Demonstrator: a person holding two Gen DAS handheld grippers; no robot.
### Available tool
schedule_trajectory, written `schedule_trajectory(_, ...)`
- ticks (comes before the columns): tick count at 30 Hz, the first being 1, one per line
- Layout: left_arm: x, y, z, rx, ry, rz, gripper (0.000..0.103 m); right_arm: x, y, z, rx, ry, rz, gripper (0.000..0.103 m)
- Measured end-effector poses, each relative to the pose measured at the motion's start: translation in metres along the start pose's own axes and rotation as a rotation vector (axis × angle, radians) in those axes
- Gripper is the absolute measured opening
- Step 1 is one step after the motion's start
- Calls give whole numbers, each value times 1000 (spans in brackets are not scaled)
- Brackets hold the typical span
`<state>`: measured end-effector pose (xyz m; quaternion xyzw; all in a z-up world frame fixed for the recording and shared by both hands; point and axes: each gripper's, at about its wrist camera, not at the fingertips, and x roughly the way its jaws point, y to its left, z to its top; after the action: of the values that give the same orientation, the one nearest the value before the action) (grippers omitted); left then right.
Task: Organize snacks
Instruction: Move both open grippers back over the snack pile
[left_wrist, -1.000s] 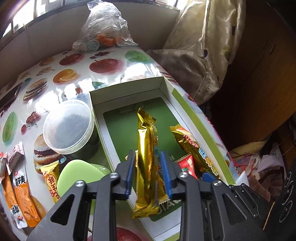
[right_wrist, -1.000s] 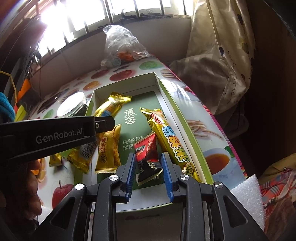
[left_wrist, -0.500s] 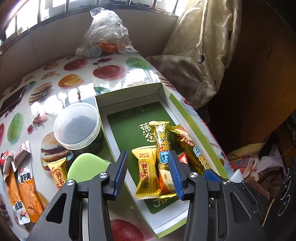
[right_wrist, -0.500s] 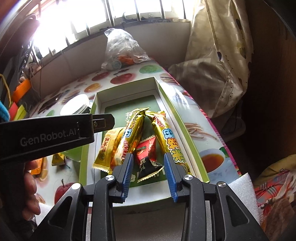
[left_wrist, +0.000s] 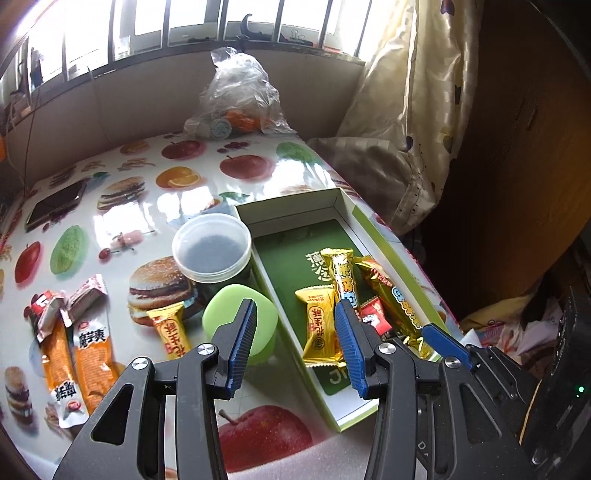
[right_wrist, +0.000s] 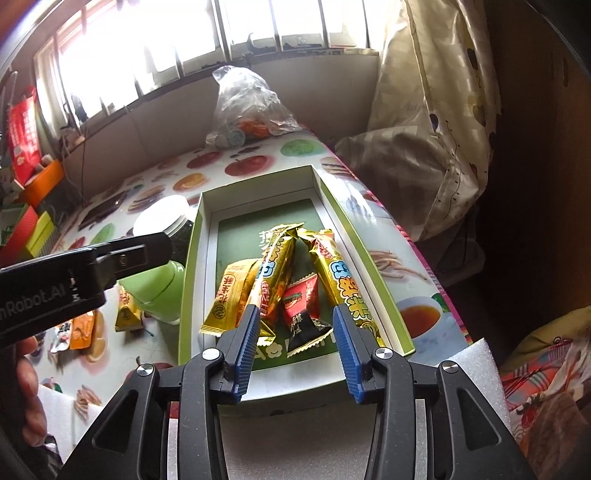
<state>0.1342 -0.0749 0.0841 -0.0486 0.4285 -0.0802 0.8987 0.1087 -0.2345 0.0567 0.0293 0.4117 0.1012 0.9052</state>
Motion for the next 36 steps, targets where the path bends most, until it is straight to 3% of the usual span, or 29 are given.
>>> schedule_trajectory(10,-31,13,-12,-10,-57,12,46,-20,12,1,9,-59,38,41)
schedule_trajectory(20,-55,40,-26,-18,-108,87,46,-31,41,1,-3,-106,100,41)
schedule_trajectory(36,-71,124,-59,-160,-94,173,46,-26,99,-2,-109,-105,186,42)
